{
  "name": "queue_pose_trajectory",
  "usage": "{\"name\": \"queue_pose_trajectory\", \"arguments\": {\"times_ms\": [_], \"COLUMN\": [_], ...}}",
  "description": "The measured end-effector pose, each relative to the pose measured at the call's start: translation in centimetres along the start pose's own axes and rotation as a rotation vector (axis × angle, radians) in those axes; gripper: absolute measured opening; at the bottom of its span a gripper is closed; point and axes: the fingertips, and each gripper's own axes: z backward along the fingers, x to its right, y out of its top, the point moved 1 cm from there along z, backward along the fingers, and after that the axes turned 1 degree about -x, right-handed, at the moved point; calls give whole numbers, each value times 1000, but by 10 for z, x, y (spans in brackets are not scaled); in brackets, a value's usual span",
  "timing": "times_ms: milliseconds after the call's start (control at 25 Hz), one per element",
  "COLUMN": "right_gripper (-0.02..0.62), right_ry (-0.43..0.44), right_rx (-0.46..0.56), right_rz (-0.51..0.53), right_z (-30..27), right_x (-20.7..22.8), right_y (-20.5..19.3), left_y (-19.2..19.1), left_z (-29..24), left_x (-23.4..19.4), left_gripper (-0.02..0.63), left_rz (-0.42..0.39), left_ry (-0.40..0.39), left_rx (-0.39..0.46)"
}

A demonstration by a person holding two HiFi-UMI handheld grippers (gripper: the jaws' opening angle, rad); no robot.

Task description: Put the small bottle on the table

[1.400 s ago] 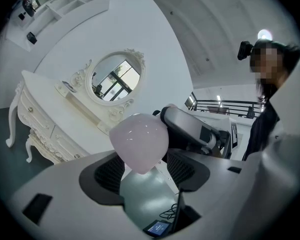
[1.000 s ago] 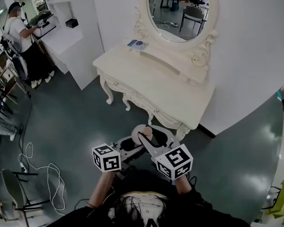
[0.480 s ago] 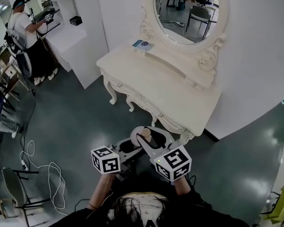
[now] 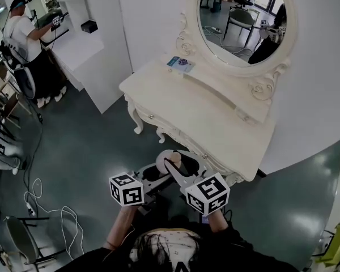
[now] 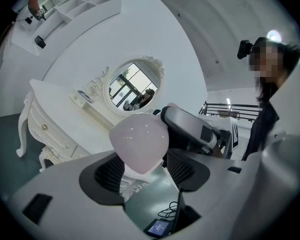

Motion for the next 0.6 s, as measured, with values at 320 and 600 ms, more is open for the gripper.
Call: {"name": "queue_pose_trajectory", "arguments": {"times_ms": [320, 600], "right_gripper": [150, 150], "right_ry": [-16, -21], "right_rx": [-2, -6], "right_rz": [-14, -9], "right_z": [-90, -151], "right_x": [2, 0], "right_y": [25, 37], "left_y": [60, 96], "left_z": [32, 55], "left_x": [-64, -109], "left_gripper": [247, 247], "left_rz": [-2, -1], "left_ry": [-9, -16], "left_rx": [-18, -12]}}
